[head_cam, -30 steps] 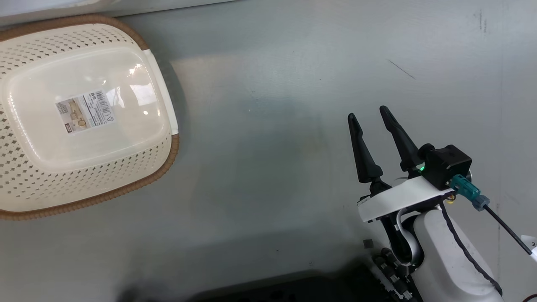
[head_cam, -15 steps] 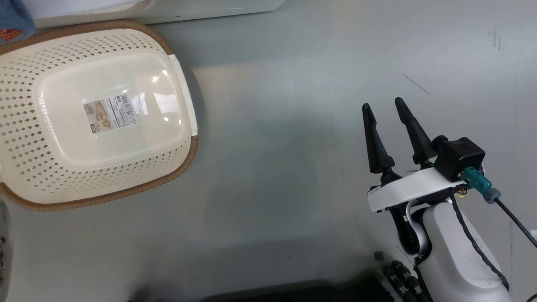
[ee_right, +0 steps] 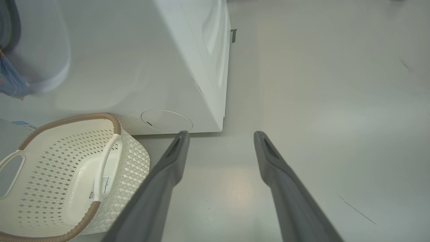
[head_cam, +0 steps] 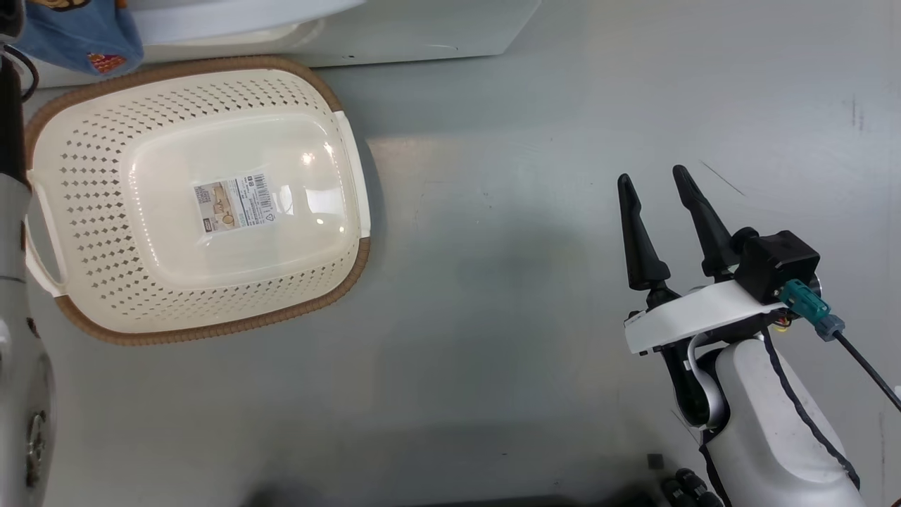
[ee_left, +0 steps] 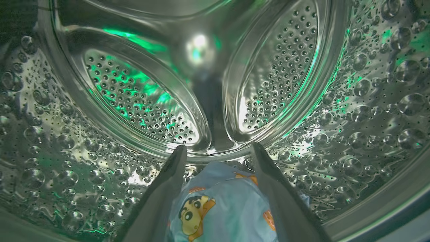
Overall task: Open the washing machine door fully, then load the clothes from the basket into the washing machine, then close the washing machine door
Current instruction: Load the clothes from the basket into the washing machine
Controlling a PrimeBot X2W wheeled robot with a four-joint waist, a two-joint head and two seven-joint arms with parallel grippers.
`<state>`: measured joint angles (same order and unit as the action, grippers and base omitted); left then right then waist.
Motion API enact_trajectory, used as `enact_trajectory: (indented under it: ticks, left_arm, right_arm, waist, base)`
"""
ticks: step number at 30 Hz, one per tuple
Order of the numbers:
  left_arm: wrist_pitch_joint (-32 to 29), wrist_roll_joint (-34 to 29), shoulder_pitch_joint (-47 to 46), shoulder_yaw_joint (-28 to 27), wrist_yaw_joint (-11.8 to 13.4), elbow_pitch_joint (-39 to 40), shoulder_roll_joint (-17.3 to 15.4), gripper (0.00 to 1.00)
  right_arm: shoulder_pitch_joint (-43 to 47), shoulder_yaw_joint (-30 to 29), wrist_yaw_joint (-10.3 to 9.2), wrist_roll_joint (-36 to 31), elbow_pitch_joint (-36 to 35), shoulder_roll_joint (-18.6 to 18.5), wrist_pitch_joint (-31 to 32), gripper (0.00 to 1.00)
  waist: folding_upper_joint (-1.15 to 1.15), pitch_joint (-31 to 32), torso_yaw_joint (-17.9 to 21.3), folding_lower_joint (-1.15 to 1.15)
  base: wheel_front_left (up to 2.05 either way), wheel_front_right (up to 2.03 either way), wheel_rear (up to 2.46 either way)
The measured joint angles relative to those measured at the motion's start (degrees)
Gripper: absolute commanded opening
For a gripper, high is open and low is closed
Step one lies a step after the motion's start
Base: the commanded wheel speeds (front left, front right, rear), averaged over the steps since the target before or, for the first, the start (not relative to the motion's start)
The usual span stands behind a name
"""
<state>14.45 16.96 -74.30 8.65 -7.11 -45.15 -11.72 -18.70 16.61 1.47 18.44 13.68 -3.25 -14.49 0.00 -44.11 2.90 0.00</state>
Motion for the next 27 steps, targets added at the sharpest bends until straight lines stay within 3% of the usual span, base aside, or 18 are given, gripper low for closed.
enact_trajectory:
  ticks: [7,27]
  left_arm:
    - [0.01,0.44,2.18,-0.10,0.00,0.38,0.81,1.00]
    - [0.26,1.85,14.35,-1.33,-0.01,13.35,1.90,1.00]
  right_arm:
    - [-0.01,-1.30,0.00,-0.08,0.02,-0.04,0.00,1.00]
    - [0.01,-2.37,0.49,-0.96,0.00,-0.08,0.00,1.00]
  waist:
    - [0.00,1.68,-1.43,0.00]
    - [0.00,3.86,-3.43,0.00]
  base:
    - [0.00,0.00,0.00]
    - [0.00,0.00,0.00]
